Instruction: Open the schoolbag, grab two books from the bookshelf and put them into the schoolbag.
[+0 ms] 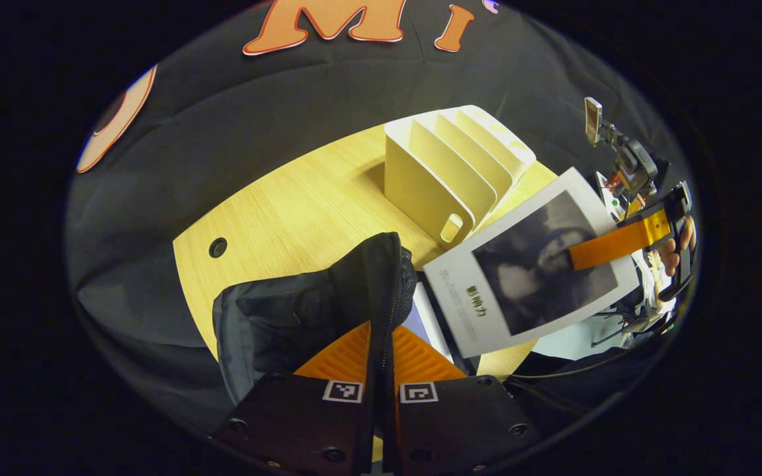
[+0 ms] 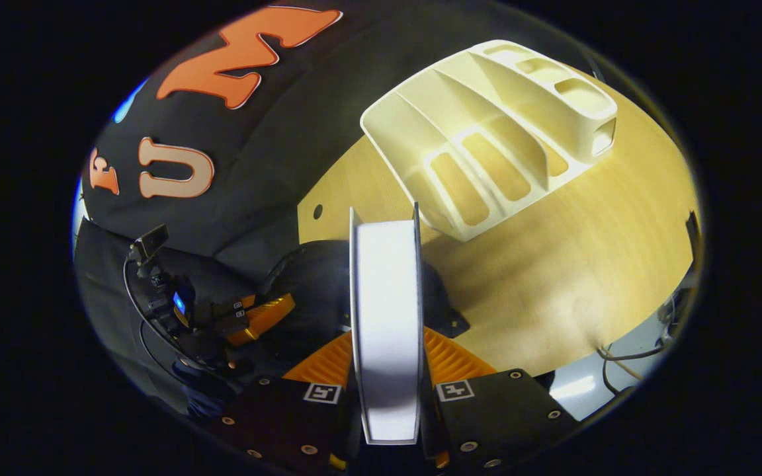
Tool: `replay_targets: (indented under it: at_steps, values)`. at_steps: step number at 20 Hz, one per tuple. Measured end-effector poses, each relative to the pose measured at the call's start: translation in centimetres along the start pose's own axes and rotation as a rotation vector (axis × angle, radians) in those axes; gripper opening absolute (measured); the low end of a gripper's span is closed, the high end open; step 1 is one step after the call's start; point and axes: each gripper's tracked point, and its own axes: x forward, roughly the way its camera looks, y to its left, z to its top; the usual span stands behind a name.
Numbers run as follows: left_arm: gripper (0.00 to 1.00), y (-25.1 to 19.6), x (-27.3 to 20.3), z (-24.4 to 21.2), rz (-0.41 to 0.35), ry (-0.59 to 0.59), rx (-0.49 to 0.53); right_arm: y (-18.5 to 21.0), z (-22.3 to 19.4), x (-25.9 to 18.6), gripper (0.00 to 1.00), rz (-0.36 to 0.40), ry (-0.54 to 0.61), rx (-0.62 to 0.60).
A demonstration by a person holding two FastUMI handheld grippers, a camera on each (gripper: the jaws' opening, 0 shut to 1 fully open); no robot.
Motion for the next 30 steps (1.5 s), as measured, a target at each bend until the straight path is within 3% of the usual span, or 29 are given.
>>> replay_targets:
  at_steps: [8, 10, 17, 20, 21, 22, 26, 29, 30]
  values:
    - [0.07, -0.1, -0.2, 0.4, -0.003, -0.022, 0.009, 4.2, -1.3, 7.0, 0.37, 0.198, -0.04, 0.044]
    - [0.07, -0.2, -0.3, 0.4, -0.008, -0.027, 0.007, 4.3, -1.8, 9.2, 0.37, 0.198, -0.051, 0.031]
    - [0.07, -1.6, -0.9, 1.1, -0.034, -0.045, 0.024, 6.0, -3.1, 14.2, 0.37, 0.305, -0.049, 0.127]
    - [0.07, -2.3, -1.0, 1.4, -0.051, -0.049, 0.028, 5.7, -4.4, 16.1, 0.38, 0.307, -0.032, 0.115]
    - [0.07, -2.5, -0.9, 1.4, -0.055, -0.052, 0.033, 5.9, -4.6, 16.5, 0.29, 0.316, -0.026, 0.131]
    - [0.07, -2.7, -1.0, 1.5, -0.058, -0.051, 0.036, 6.1, -4.7, 17.1, 0.38, 0.322, -0.021, 0.133]
    - [0.07, -2.7, -0.8, 1.6, -0.066, -0.06, 0.027, 6.6, -5.0, 19.3, 0.4, 0.318, 0.016, 0.131]
    - [0.07, -2.5, -0.9, 1.3, -0.076, -0.064, 0.008, 6.5, -5.1, 20.5, 0.46, 0.242, 0.049, 0.111]
    - [0.07, -2.3, -1.0, 1.3, -0.072, -0.069, 0.005, 6.1, -5.4, 21.0, 0.52, 0.203, 0.066, 0.087]
